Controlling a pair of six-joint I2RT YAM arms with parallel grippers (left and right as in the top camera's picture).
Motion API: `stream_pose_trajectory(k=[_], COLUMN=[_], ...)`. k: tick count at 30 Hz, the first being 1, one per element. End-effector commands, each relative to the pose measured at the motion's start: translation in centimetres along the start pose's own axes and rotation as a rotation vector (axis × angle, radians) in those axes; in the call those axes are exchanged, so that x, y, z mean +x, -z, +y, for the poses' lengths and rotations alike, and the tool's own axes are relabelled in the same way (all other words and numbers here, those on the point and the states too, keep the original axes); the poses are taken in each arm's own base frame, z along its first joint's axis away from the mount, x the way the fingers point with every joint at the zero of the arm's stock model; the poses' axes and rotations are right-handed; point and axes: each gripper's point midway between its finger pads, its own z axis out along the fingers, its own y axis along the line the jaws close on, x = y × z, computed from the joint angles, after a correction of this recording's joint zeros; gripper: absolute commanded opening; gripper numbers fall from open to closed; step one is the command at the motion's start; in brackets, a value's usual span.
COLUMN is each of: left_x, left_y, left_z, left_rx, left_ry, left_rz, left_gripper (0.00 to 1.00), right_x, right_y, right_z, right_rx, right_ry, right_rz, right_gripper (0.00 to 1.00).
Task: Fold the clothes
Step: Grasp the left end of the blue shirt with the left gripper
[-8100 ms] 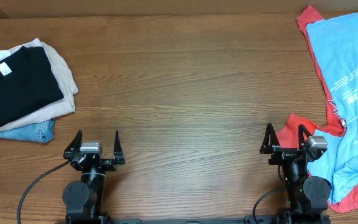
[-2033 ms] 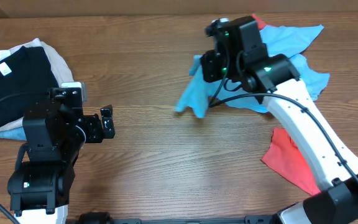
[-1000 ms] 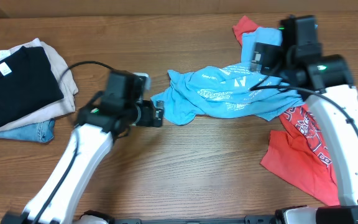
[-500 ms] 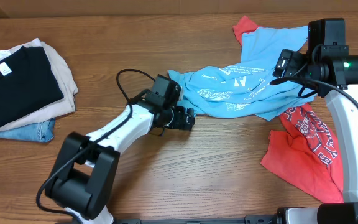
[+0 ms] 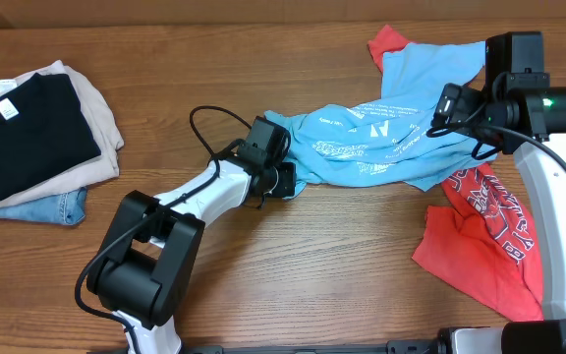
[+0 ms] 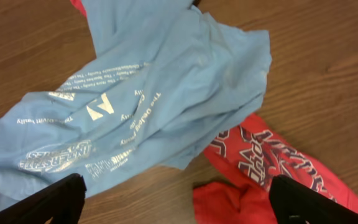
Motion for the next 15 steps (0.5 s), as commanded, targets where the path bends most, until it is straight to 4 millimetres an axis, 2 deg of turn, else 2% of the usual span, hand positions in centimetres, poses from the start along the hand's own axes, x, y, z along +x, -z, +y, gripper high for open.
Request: stream_pose_trajectory(k=[1,4,7,9,12,15], left_x=[-5.1,-9.8,-13.4,-14.7,-15.1,-14.3], left_y=[4.6,10.8,17.2,20.2,22.4,22.3], left_z=[-1.2,-1.1,-0.8,-0.4,0.4,1.8], left_rx=[0.018,-0.024,-0.061,-0.08,-0.099,-0.15], left_ry=[-0.055,-0.053,-0.058,-0.052,-0.049,-0.03], left_rz=[-0.145,-0.298,-0.447,-0.512,-0.545,-0.512], left_gripper=[0.04,0.04,0.04,0.04,0.04,0.04], right_x=[0.4,1.6,2.7,3.4,4.1,4.8], right_y=[0.4,-0.5,-1.8,-2.8,-4.8,-6.8], right_z=[-0.3,-0.6,-1.0,-1.6,-3.0,-4.7], right_rx=[0.002,0.019,0.037,0.052,0.078,0.1], right_ry=[-0.007,0.0,0.001,-0.008,-0.044,-0.08], right_rz=[0.005,0.049,0.09,0.114,0.143,0.155], right_gripper=[0.85,0.69,0.7,0.72,0.73,0.73])
